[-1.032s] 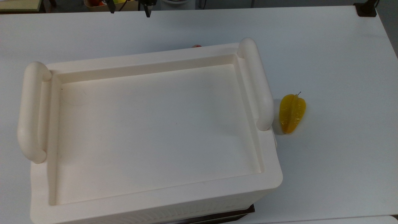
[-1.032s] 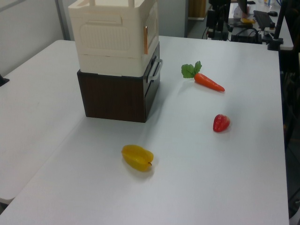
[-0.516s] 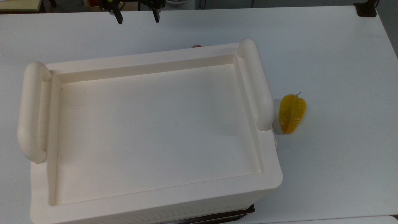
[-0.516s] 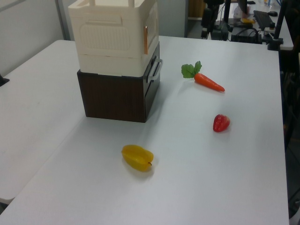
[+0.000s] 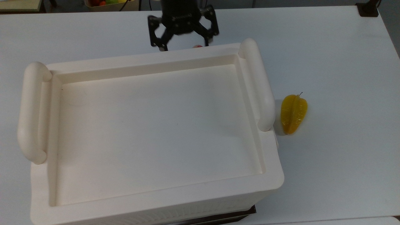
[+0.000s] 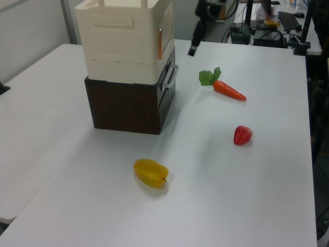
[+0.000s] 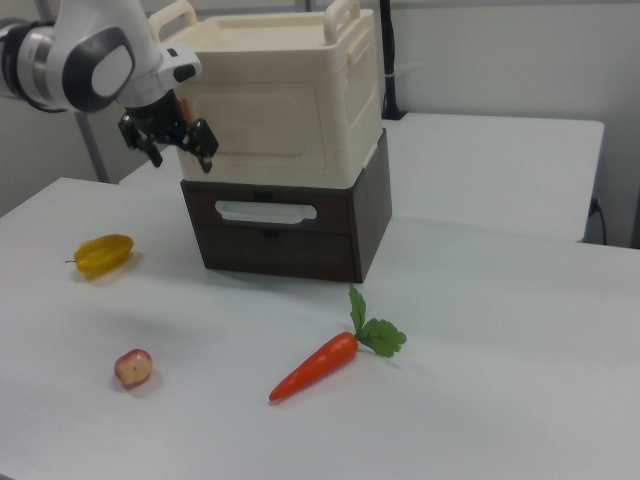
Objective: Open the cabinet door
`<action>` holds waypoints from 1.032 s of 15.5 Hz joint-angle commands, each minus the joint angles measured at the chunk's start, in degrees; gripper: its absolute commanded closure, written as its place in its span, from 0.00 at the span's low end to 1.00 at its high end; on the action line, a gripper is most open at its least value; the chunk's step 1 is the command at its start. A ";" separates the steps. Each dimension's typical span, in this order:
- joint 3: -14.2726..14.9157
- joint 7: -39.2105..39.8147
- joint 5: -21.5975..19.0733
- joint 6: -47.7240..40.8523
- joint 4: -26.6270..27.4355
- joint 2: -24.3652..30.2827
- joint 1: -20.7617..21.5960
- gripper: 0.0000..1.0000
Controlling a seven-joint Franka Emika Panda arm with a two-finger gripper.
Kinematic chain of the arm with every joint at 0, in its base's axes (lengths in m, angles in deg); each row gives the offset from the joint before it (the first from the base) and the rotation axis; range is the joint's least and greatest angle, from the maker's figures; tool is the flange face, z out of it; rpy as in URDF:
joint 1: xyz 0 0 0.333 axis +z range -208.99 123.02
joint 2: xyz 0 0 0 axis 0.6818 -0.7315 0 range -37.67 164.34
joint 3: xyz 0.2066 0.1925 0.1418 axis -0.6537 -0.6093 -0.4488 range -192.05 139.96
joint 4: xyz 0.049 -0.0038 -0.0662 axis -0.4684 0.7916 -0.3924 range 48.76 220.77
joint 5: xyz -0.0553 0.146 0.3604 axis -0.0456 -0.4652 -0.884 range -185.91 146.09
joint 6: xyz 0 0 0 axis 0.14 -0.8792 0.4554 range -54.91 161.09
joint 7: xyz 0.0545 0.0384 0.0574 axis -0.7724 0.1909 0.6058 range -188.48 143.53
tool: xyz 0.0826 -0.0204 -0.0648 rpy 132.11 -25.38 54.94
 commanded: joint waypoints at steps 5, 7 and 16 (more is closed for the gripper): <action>0.79 1.19 -0.35 15.06 -0.19 -2.19 2.33 0.05; 0.71 1.10 -0.35 16.03 -1.59 -2.63 2.42 0.28; 0.62 0.75 -0.26 16.39 -5.12 -5.89 3.65 0.69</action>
